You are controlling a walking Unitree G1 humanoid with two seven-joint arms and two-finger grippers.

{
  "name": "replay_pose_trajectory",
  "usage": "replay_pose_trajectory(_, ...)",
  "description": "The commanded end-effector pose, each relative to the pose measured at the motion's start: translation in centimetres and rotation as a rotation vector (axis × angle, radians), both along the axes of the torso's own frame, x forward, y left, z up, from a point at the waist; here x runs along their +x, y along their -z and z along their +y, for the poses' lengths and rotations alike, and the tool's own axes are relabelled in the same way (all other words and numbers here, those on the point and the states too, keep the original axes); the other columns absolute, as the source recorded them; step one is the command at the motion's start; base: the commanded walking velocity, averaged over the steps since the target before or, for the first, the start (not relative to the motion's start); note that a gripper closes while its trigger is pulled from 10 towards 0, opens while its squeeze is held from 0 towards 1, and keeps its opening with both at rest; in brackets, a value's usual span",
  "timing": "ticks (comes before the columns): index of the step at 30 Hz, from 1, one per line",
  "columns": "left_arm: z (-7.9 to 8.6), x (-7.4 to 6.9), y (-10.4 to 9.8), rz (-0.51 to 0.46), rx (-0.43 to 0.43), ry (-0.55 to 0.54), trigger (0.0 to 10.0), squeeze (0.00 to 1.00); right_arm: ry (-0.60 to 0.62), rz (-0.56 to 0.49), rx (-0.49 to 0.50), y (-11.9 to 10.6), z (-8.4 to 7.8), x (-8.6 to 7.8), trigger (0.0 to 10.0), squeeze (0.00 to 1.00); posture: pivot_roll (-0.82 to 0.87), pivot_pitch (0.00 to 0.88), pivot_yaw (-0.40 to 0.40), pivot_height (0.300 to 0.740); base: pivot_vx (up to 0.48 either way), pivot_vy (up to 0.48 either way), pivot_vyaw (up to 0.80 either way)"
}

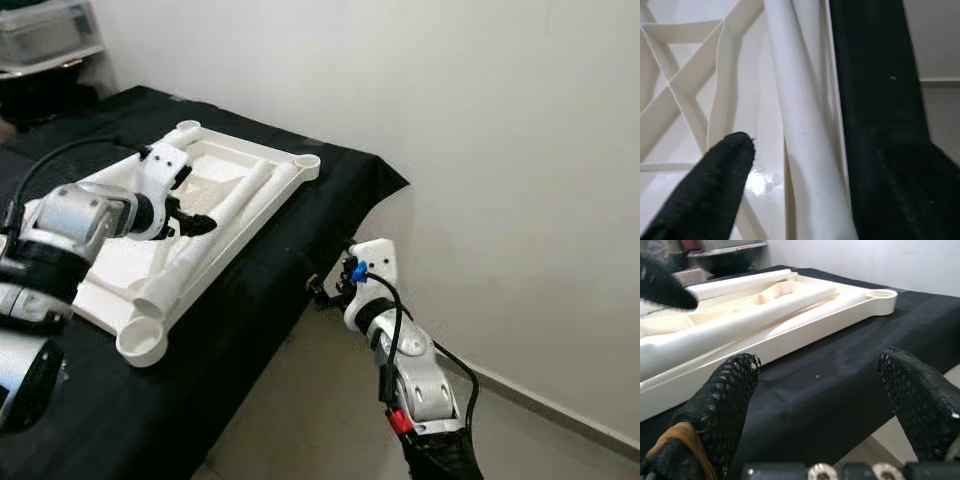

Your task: Building children table

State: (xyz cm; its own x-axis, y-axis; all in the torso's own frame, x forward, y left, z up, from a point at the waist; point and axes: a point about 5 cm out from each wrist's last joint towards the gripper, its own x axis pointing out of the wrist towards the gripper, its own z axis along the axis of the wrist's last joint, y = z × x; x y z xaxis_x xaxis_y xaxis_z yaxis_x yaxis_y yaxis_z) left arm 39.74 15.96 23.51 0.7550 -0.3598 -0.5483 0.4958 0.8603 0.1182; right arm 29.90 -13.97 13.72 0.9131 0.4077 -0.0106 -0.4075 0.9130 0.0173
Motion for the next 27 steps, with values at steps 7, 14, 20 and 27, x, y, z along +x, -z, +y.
replay_pose_trajectory(7, 0.1, 0.3, 0.7, 0.104, 0.134, 0.083, 10.0, 1.0, -0.019, 0.007, -0.045, 0.4, 0.7, 0.1, 10.0, 0.0, -0.07, 0.0, -0.013, 0.74, 0.0, 0.0, 0.0)
replay_pose_trajectory(14, -0.3, 0.3, 2.3, 0.168, 0.167, 0.089, 10.0, 1.0, -0.027, 0.008, -0.059, 0.4, 0.8, 0.0, 10.0, 0.0, -0.07, 0.0, -0.013, 0.74, 0.0, 0.0, 0.0)
replay_pose_trajectory(20, 0.2, 0.3, 3.4, 0.196, 0.204, 0.06, 10.0, 0.08, -0.031, 0.012, -0.068, 0.6, 0.9, -0.1, 10.0, 0.0, -0.08, 0.0, -0.013, 0.74, 0.0, 0.0, 0.0)
replay_pose_trajectory(27, 0.2, -0.2, 5.1, 0.24, 0.183, 0.035, 10.0, 0.0, -0.01, 0.022, -0.078, 0.7, 0.3, -0.2, 10.0, 0.0, -0.08, 0.0, -0.018, 0.74, 0.0, 0.0, 0.0)
